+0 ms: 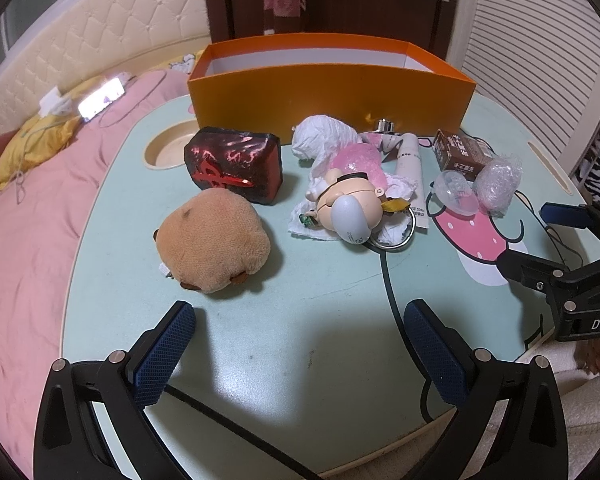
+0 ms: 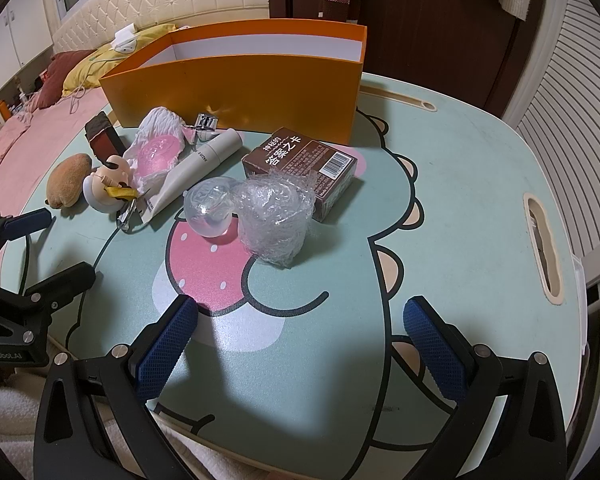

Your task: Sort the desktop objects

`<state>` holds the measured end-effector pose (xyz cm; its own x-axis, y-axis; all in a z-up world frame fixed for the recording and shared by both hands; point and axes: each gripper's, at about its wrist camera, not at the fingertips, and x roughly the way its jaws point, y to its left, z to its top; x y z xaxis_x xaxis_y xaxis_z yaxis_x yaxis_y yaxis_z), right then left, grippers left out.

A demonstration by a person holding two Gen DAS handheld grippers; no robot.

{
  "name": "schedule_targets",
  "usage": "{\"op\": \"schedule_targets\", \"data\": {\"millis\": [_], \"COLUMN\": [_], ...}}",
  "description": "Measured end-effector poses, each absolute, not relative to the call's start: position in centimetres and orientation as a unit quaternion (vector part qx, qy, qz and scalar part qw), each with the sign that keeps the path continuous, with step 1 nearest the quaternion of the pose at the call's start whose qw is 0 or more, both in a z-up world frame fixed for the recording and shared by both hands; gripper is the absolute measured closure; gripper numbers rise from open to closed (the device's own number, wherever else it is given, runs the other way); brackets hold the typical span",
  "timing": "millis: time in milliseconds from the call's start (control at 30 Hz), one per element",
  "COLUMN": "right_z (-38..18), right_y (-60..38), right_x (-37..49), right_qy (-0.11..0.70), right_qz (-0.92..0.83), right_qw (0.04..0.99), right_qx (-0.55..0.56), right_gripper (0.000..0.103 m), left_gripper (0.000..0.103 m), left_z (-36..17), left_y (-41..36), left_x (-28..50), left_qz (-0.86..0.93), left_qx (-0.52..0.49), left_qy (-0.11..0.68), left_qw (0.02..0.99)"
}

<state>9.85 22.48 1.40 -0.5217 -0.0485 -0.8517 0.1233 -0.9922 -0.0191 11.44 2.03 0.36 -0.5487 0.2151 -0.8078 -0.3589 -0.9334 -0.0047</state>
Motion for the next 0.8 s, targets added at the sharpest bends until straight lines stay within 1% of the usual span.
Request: {"op": "schedule_targets", "data": {"millis": [200,367,500,533,567,633,733,800], "right_z": [1.4,1.4,1.4,1.4,1.4,1.4,1.4,1.4], "right_y": [22.5,22.7,22.7,22.7,22.7,22.7,22.7,22.7], "right_x": [9.9,9.9,9.9,9.8,9.8,9.8,9.8,9.8], "right_qy": [0.039,0.039,0.039,0.039,0.040,0.040,0.040,0.040], "right_qz": [-0.872,-0.873,-0.873,-0.873,-0.873,-0.873,-0.873,-0.873], "right_qw": [0.051,0.053,0.054,0.054,0.055,0.055,0.055,0.055], "right_qx": [0.485,0.484,0.483,0.483,0.483,0.483,0.483,0.483], "right_gripper": [0.000,0.000,0.000,0.000,0.000,0.000,0.000,0.000], "left_gripper": [0.000,0.000,0.001,0.002,0.009,0.019,0.019,0.024], "left_z": [0.7,3.7,3.4,3.2,2.8,2.3,1.8,1.6], "left_y": [1.4,-1.3,-1.7,-1.7,-1.6,-1.3,-0.9,-0.7], "left_x": [11.3,11.4,10.0,9.6,9.3,8.6,8.0,7.9], "left_qz": [0.877,0.911,0.913,0.912,0.911,0.910,0.908,0.909], "left_qx": [-0.446,-0.378,-0.380,-0.382,-0.383,-0.385,-0.387,-0.382], "left_qy": [0.077,0.029,0.060,0.071,0.081,0.092,0.093,0.095], "left_qw": [0.163,0.161,0.137,0.132,0.129,0.126,0.132,0.138]}}
